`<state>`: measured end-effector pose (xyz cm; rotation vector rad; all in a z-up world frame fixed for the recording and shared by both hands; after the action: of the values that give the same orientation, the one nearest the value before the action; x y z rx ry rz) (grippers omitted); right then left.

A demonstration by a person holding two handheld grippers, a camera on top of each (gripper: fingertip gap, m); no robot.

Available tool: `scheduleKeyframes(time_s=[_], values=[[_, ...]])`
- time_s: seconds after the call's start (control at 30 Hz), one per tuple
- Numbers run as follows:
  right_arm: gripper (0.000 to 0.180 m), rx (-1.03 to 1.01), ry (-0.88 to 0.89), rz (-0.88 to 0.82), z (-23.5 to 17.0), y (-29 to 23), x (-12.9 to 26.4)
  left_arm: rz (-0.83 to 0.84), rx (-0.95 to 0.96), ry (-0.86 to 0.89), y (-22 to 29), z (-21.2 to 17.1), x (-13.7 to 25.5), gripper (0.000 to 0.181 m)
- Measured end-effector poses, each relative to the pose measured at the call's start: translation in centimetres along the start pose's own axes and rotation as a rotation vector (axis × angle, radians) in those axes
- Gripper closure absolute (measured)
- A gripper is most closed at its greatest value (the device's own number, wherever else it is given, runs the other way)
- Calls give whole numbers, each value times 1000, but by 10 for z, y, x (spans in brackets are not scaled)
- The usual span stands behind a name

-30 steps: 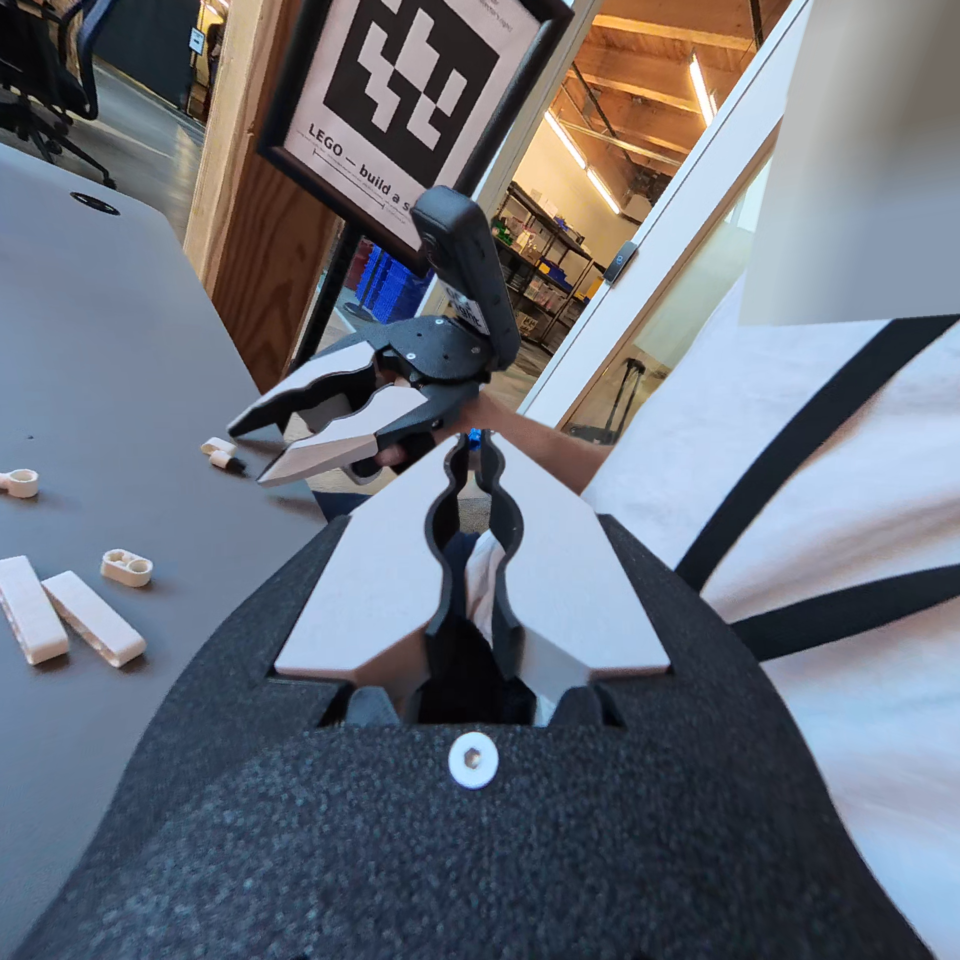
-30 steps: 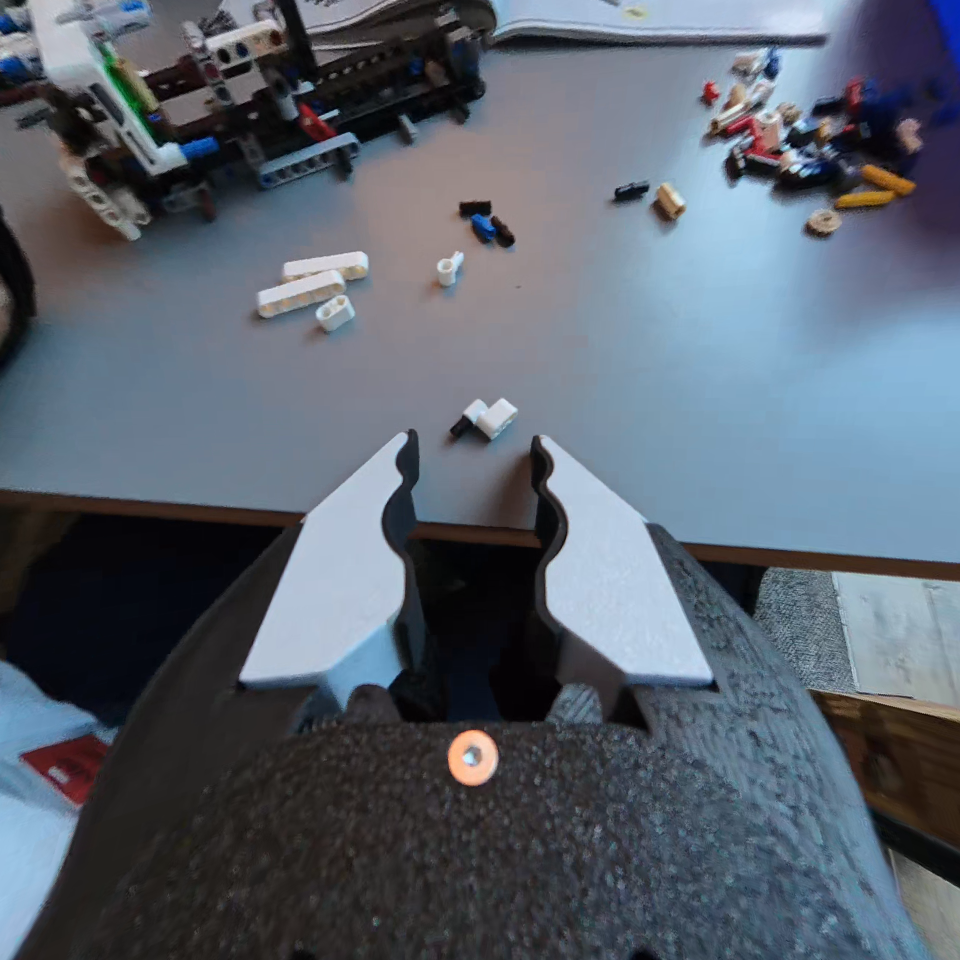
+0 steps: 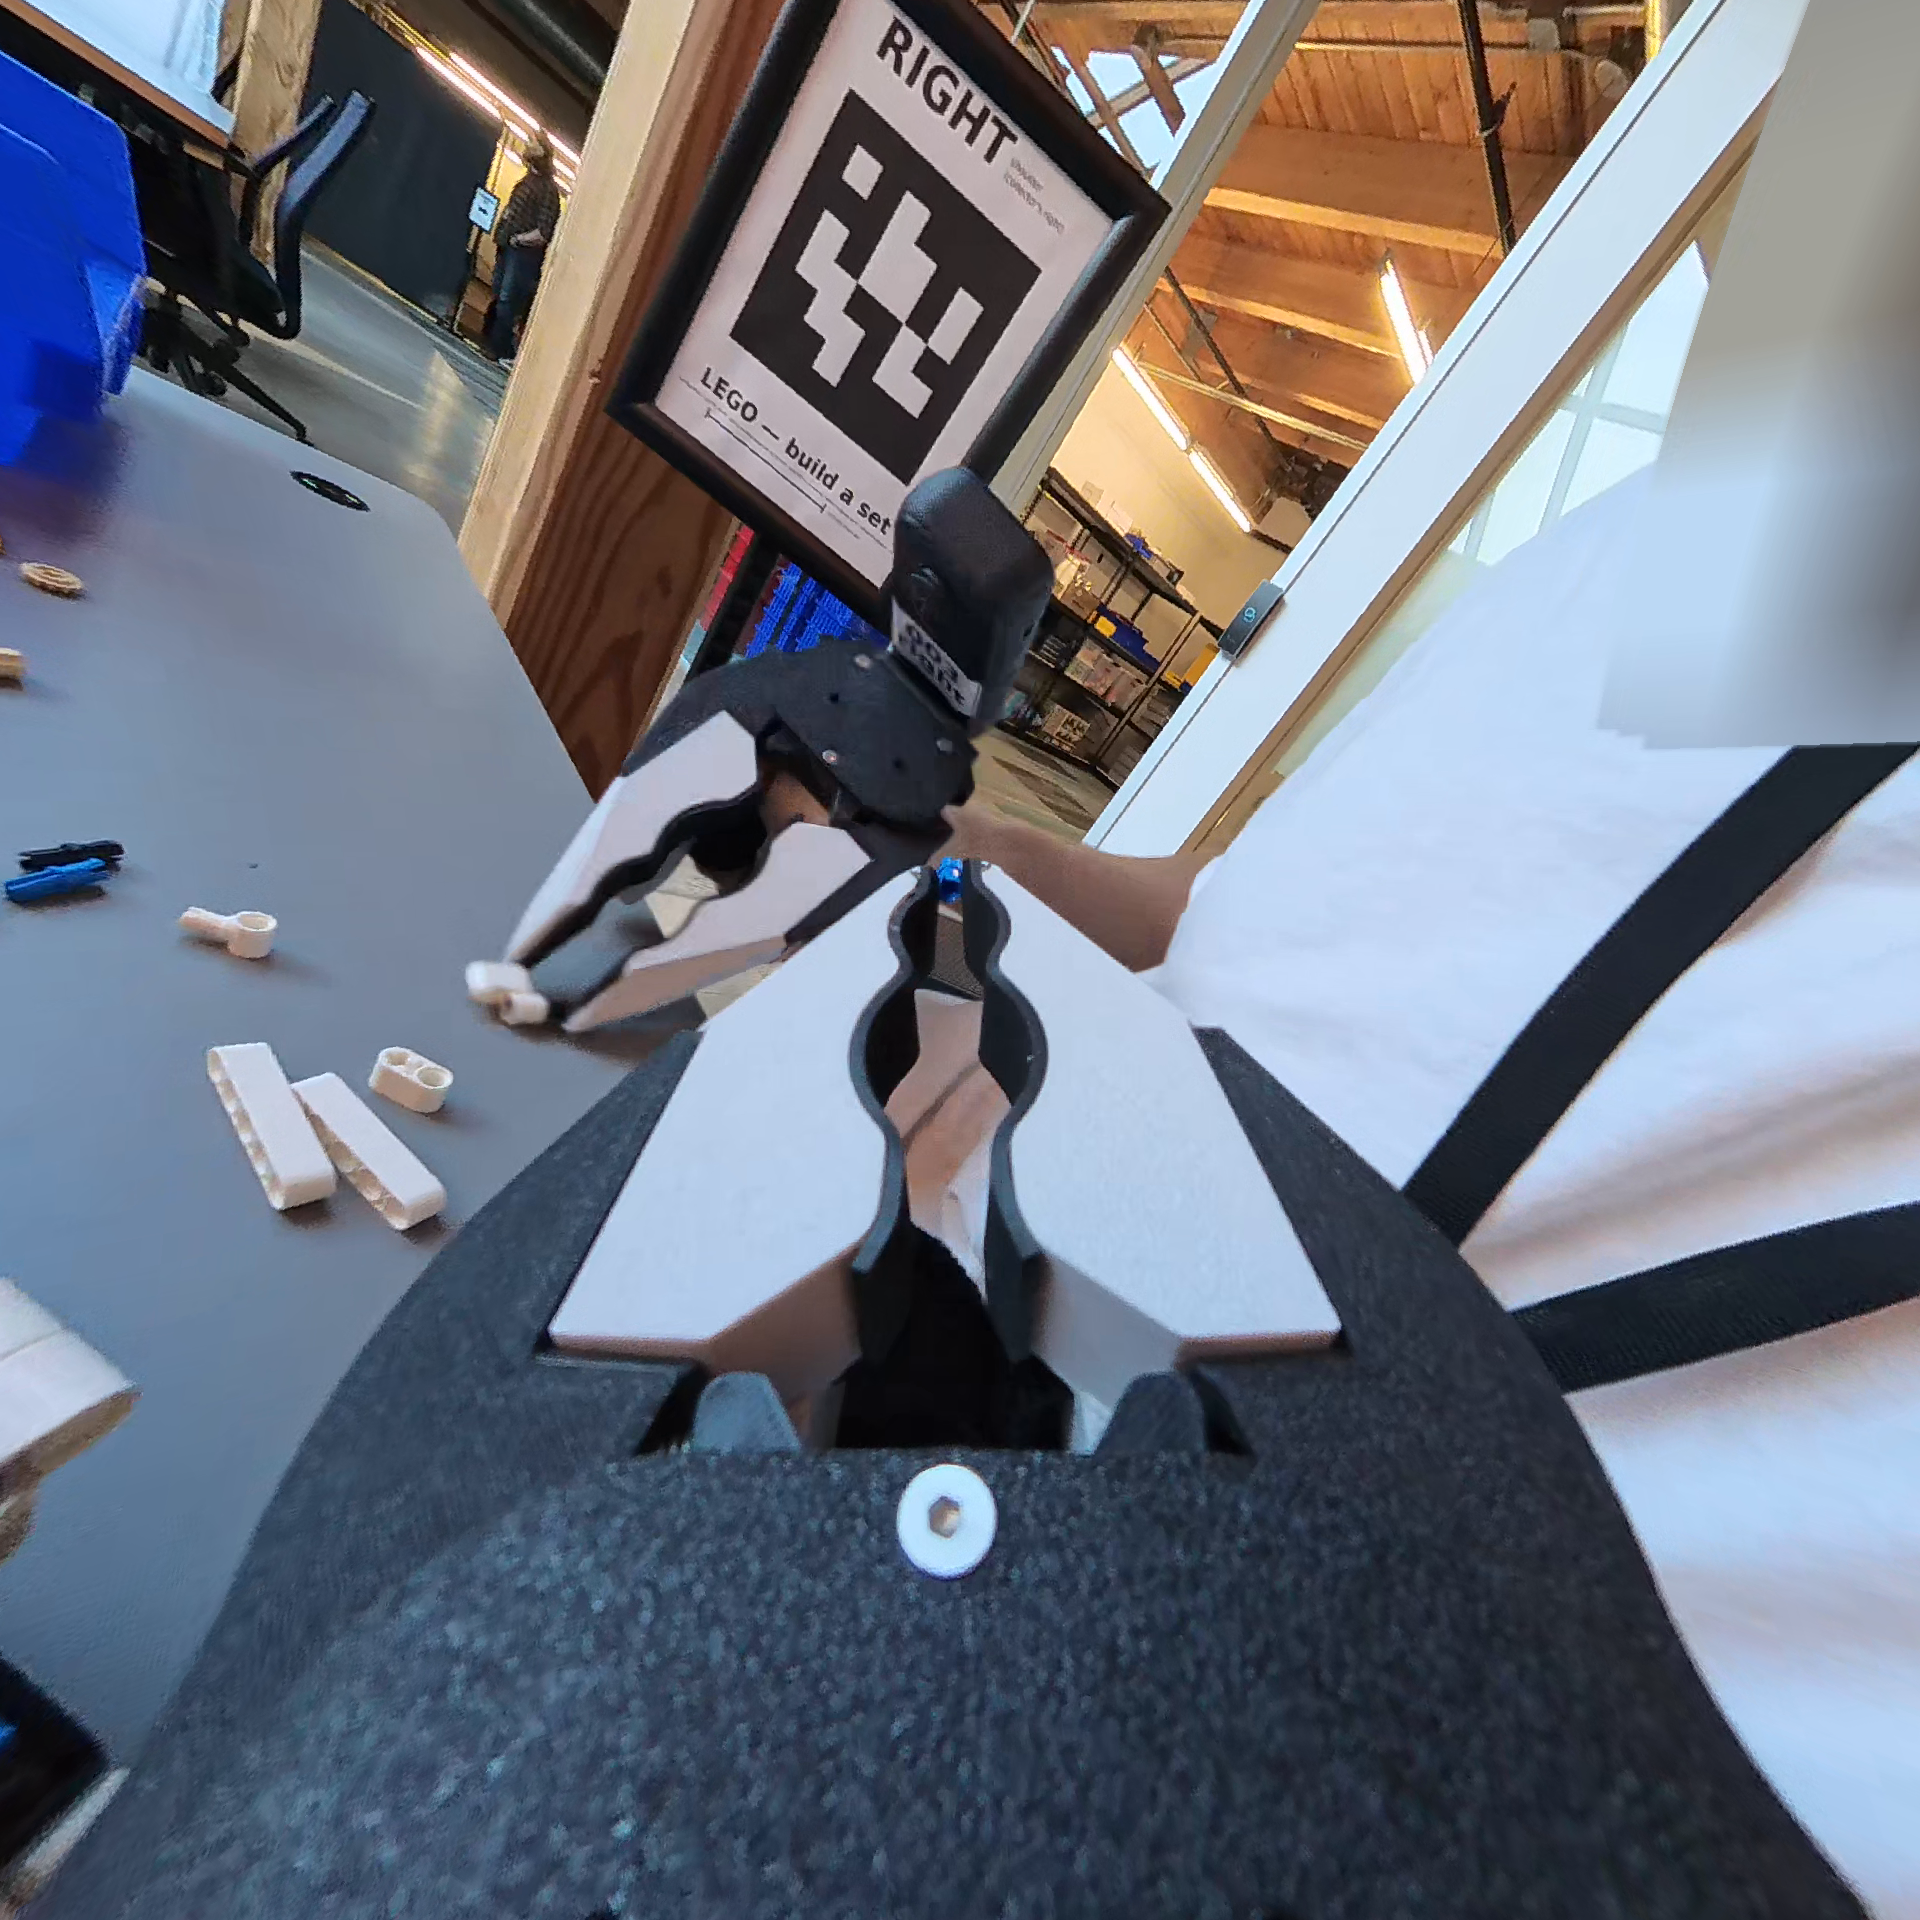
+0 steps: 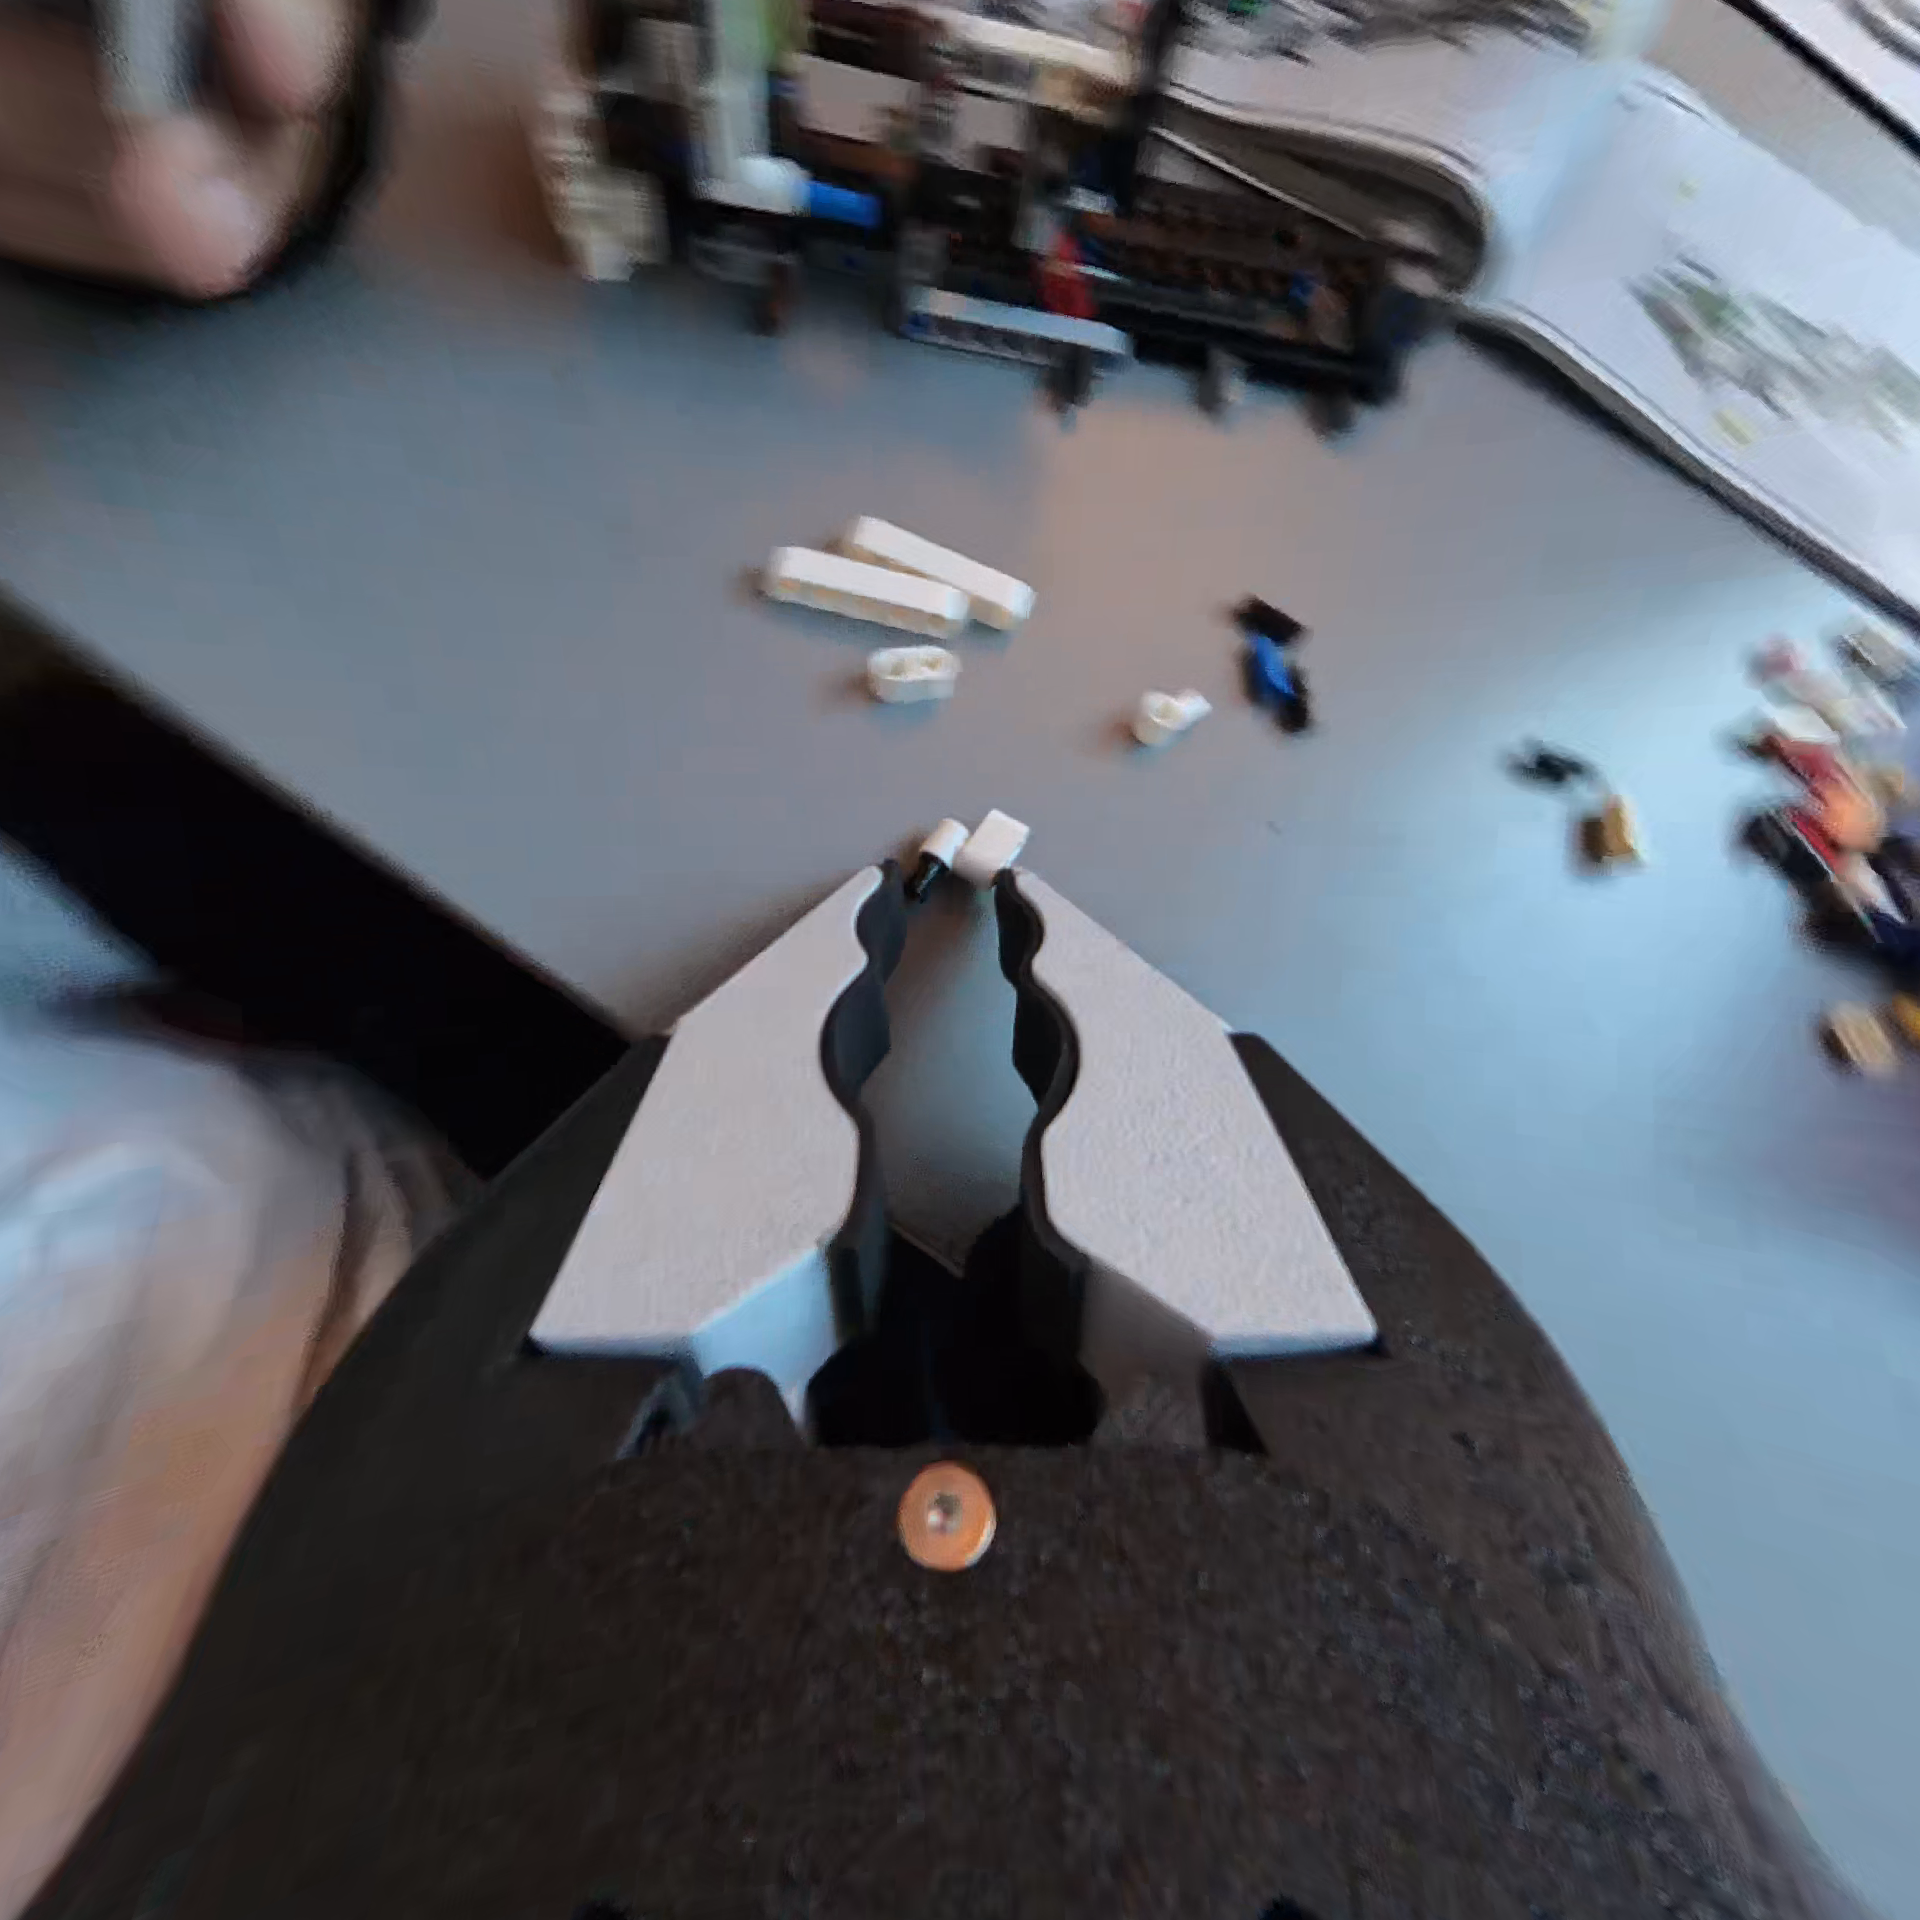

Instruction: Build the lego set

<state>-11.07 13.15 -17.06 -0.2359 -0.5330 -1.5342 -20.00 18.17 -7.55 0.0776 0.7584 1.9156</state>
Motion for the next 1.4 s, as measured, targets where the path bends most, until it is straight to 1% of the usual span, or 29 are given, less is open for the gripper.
scheduleKeyframes(time_s=[0.03, 0.13, 0.17, 0.27, 0.33, 0.4, 0.47, 0.5, 0.63, 0.7, 0.73, 0.8, 0.83, 0.87, 0.93, 1.0, 1.03, 1.07, 1.1, 1.13, 1.17, 1.2, 1.27, 1.3, 1.4], values=[[163, 62, 24, 111, 2, -8, 1, 0, 1, -2, 0, 0, 0, 179], [164, 260, 39, 302, 3, -13, 2, -9, -6, -14, 2, -2, -2, 180], [164, 292, 32, 394, 2, -15, 4, -13, -6, -18, 2, -3, -2, 180], [164, 356, -45, 567, 0, 1, 3, -15, -6, -18, 3, -3, -2, 180], [164, 423, -74, 608, 3, 16, -1, -16, -3, -17, 3, -3, -2, 180], [163, 400, -42, 670, 12, 22, -3, -14, -5, -12, 2, -2, -2, 180], [163, 393, -33, 682, 14, 31, -5, -17, -9, -12, 3, -2, -2, 180], [163, 405, -29, 663, 13, 36, -7, -18, -13, -12, 3, -2, -2, 180], [158, 368, 100, 622, 20, 47, -10, -17, -10, -13, 2, -2, -2, 180], [155, 339, 114, 588, 20, 52, -10, -14, -15, -14, 2, -2, -2, 180], [153, 311, 106, 545, 20, 57, -10, -14, -16, -17, 2, -2, -2, 180], [147, 198, 85, 408, 24, 69, -7, -15, -18, -20, 2, -3, -3, 180], [147, 118, 94, 313, 27, 75, -4, -16, -18, -23, 3, -3, -2, 180], [147, 34, 114, 195, 28, 83, -3, -14, -17, -24, 2, -3, -2, 180], [144, -134, 197, 19, 28, 87, 0, -11, -14, -23, 2, -3, -2, 180], [150, -242, 301, -183, 26, 100, 2, -8, -14, -21, 1, -3, -2, 180], [155, -272, 330, -250, 24, 106, 5, -5, -16, -20, 1, -3, -2, 180], [160, -268, 347, -281, 24, 108, 9, -3, -20, -20, 1, -3, -2, 180], [160, -256, 368, -321, 24, 114, 15, 0, -24, -21, 2, -3, -2, 180], [162, -265, 423, -342, 27, 120, 21, 4, -27, -23, 1, -3, -2, 180], [164, -304, 509, -314, 31, 121, 26, 8, -28, -23, 1, -3, -3, 180], [173, -339, 549, -257, 33, 120, 28, 11, -24, -25, 0, -4, -3, 179], [172, -371, 550, -108, 34, 113, 26, 24, -21, -14, -3, -1, -2, 180], [172, -395, 543, -93, 33, 114, 25, 33, -19, -4, -5, 0, -2, 180], [164, -322, 466, -89, 30, 107, 17, 41, -10, 0, -8, 1, -2, 180]])
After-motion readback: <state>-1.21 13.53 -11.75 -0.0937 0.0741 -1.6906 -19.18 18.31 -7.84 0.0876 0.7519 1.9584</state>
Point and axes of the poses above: each gripper's, where its closed fingertips meet, x back along the fingers, z out of its top, y = z × x across the jaws, the point moved 2 cm from there along x, back along the fingers, and after that the axes turned 11 degrees about y, right-handed, at the moved point
